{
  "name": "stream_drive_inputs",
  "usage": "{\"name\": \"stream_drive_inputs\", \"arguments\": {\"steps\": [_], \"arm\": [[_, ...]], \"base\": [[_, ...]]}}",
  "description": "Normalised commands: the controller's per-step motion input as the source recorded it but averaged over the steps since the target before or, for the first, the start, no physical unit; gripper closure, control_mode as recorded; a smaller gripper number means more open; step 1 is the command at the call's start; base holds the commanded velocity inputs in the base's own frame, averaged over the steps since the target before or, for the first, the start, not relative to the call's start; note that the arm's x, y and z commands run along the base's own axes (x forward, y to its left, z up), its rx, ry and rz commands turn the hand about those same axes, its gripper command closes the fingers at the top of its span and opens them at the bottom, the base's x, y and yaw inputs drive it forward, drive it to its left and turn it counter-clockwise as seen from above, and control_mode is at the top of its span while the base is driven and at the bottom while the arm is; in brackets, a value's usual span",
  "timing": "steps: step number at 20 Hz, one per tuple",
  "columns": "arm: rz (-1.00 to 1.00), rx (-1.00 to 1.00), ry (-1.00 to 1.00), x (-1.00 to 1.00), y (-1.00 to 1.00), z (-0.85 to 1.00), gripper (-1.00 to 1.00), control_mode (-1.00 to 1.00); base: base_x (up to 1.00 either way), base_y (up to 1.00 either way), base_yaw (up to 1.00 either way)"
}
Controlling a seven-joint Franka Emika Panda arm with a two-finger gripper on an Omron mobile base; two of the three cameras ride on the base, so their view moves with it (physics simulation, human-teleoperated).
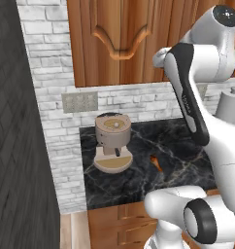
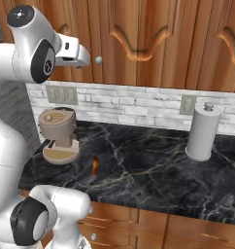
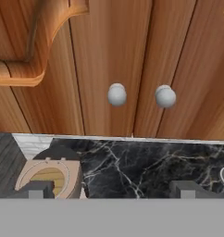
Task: Retrieve the tupperware from the cabinet, then place the raw meat into the tupperware to avoid contamination.
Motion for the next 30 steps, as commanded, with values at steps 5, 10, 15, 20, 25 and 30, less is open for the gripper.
{"name": "stream_drive_inputs", "arguments": {"steps": [5,10,15,20,25,30], "arm": [[0.00,0.00,-0.07,0.03,-0.02,0.19,-1.00,-1.00],[0.00,0.00,-0.02,0.12,0.01,0.00,-1.00,-1.00],[0.00,0.00,-0.01,0.42,-0.03,-0.05,-1.00,-1.00],[0.00,0.00,0.00,0.50,-0.02,-0.16,-1.00,-1.00],[0.00,0.00,0.00,0.40,0.00,-0.11,-1.00,-1.00],[0.00,0.00,0.00,0.39,0.00,-0.17,-1.00,-1.00]], "base": [[0.00,0.00,0.00],[0.00,0.00,0.00],[0.00,0.00,0.00],[0.00,0.00,0.00],[0.00,0.00,0.00],[0.00,0.00,0.00]]}}
